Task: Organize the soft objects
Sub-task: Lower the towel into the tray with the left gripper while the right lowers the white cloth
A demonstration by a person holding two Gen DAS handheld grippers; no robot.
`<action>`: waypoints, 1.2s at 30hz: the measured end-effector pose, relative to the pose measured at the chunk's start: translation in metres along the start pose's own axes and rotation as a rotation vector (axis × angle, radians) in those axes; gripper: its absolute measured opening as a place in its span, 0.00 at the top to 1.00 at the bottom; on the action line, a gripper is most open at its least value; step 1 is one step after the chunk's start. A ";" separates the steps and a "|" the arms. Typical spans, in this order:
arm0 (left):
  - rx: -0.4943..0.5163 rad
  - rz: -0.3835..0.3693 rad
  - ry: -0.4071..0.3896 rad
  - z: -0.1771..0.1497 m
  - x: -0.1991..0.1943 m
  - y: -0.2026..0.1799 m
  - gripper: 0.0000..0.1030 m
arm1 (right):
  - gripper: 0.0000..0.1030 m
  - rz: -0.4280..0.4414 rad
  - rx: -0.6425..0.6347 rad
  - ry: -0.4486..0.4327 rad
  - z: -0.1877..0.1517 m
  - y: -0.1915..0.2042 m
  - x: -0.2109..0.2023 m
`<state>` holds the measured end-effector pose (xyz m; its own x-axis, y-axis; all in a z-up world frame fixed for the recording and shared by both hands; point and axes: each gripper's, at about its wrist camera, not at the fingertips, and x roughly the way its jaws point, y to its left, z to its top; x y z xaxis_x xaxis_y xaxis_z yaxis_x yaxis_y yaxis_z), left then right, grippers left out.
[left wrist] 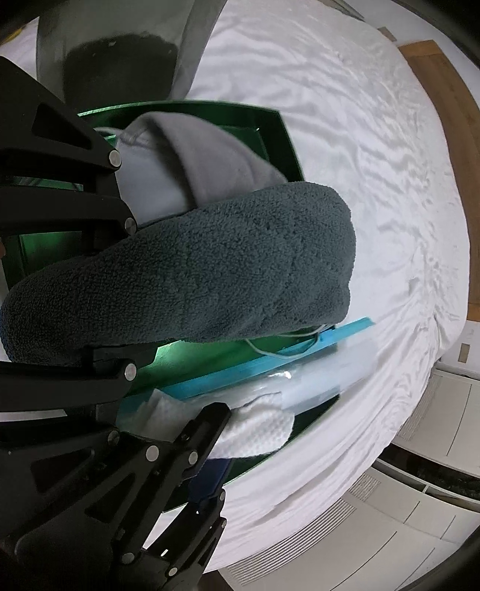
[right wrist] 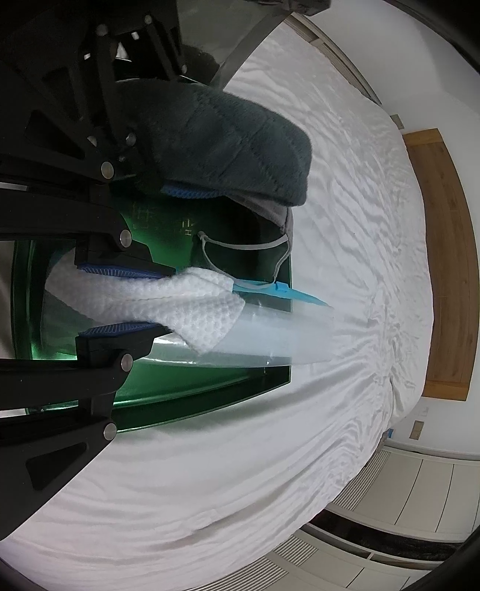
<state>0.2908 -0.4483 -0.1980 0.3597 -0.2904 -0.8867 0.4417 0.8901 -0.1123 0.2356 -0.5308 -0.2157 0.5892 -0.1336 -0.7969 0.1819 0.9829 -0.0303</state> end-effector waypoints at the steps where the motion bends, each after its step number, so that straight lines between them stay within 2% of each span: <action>1: -0.002 0.009 0.005 -0.001 0.003 0.000 0.75 | 0.80 0.000 -0.001 0.003 0.000 0.000 0.001; 9: -0.014 0.030 0.036 -0.002 0.015 0.000 0.74 | 0.80 0.007 0.006 0.031 -0.002 0.002 0.013; 36: 0.017 0.041 0.023 -0.002 0.023 -0.007 0.71 | 0.78 0.013 -0.035 0.082 -0.008 0.002 0.019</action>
<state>0.2943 -0.4599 -0.2184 0.3592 -0.2452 -0.9005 0.4406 0.8951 -0.0680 0.2409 -0.5299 -0.2363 0.5244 -0.1117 -0.8441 0.1466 0.9884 -0.0397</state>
